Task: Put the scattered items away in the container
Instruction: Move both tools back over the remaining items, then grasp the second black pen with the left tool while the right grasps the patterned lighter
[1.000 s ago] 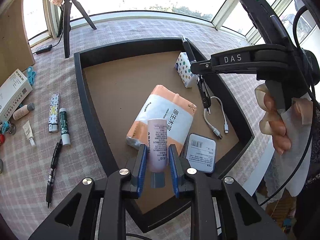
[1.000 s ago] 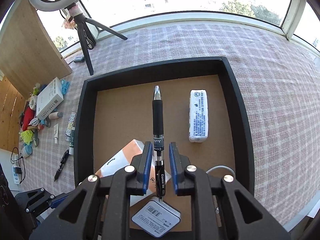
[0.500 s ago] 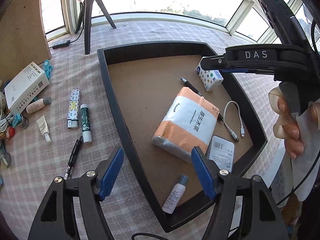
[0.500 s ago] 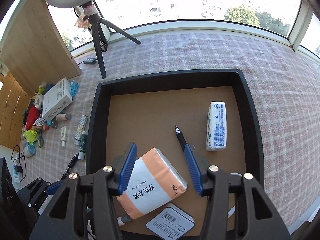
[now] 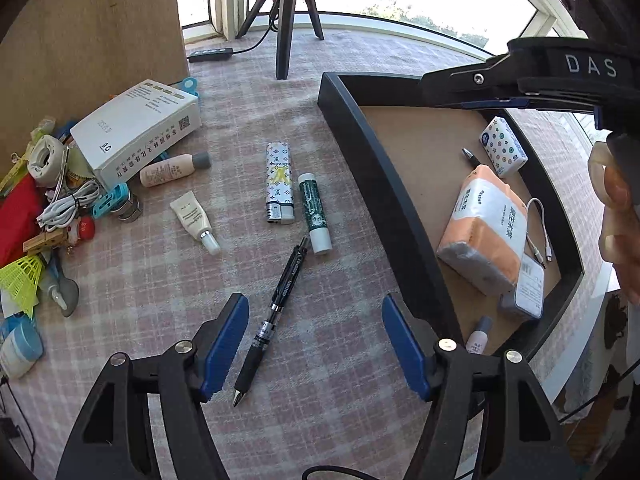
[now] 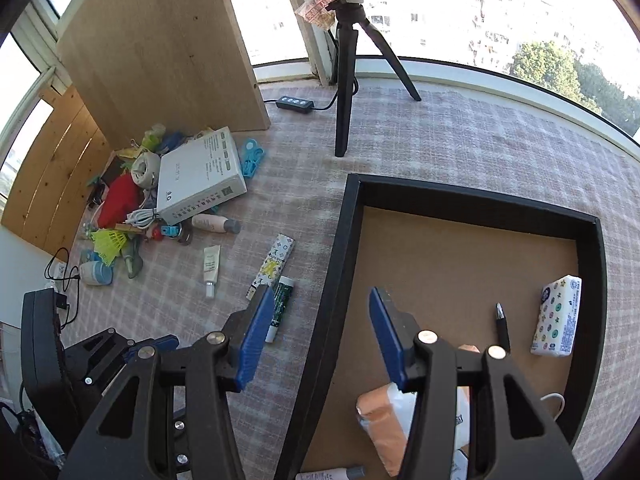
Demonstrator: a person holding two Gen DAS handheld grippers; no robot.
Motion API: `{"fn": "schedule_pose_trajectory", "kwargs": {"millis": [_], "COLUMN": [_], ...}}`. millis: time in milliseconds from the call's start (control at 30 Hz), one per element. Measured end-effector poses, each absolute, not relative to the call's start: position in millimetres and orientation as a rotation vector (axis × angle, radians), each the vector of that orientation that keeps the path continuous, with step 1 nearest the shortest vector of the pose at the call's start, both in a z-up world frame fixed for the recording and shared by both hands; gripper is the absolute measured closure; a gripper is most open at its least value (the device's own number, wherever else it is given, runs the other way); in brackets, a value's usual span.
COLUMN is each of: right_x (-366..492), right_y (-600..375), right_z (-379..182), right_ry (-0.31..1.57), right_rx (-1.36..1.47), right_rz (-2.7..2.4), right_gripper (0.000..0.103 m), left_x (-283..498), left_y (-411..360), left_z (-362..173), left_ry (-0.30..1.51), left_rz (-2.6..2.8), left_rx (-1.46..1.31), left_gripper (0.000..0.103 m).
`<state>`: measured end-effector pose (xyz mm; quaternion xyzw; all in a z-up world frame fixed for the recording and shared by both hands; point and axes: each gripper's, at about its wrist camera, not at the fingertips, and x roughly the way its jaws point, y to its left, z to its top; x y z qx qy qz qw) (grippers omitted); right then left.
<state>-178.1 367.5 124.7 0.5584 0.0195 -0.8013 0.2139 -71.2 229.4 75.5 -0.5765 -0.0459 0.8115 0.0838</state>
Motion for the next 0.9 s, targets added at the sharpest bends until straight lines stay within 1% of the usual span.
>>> {"fn": "schedule_pose_trajectory", "kwargs": {"millis": [200, 267, 367, 500, 533, 567, 733, 767, 900], "right_x": [-185.8, -189.9, -196.0, -203.9, -206.0, -208.2, -216.6, -217.7, -219.5], "right_y": [309.6, 297.2, 285.3, 277.5, 276.8, 276.6, 276.1, 276.4, 274.9], "right_z": [96.2, 83.1, 63.8, 44.2, 40.5, 37.0, 24.3, 22.2, 15.0], "right_ry": [0.132, 0.145, 0.138, 0.139, 0.14, 0.136, 0.12, 0.112, 0.106], "right_rx": [1.614, 1.648, 1.707, 1.758, 1.768, 1.78, 1.826, 1.834, 1.856], "right_rz": [-2.134, -2.107, -2.083, -2.085, -2.087, -2.087, -2.084, -2.083, -2.078], "right_gripper": [0.054, 0.055, 0.057, 0.057, 0.058, 0.059, 0.065, 0.067, 0.07], "left_x": [-64.4, -63.5, -63.2, -63.8, -64.7, -65.6, -70.1, -71.3, -74.6], "left_y": [203.7, 201.3, 201.6, 209.7, 211.3, 213.0, 222.5, 223.8, 228.6], "left_z": [58.0, 51.8, 42.9, 33.0, 30.5, 28.4, 22.1, 20.8, 17.4], "left_ry": [-0.108, -0.104, -0.097, -0.053, -0.053, -0.052, -0.025, -0.024, 0.01], "left_rz": [2.453, 2.445, 2.417, 2.388, 2.375, 2.365, 2.351, 2.349, 2.365], "left_rx": [-1.758, -1.769, -1.778, -1.776, -1.779, -1.779, -1.761, -1.761, -1.747], "left_gripper": [0.038, 0.043, 0.047, 0.048, 0.05, 0.054, 0.062, 0.063, 0.067]}}
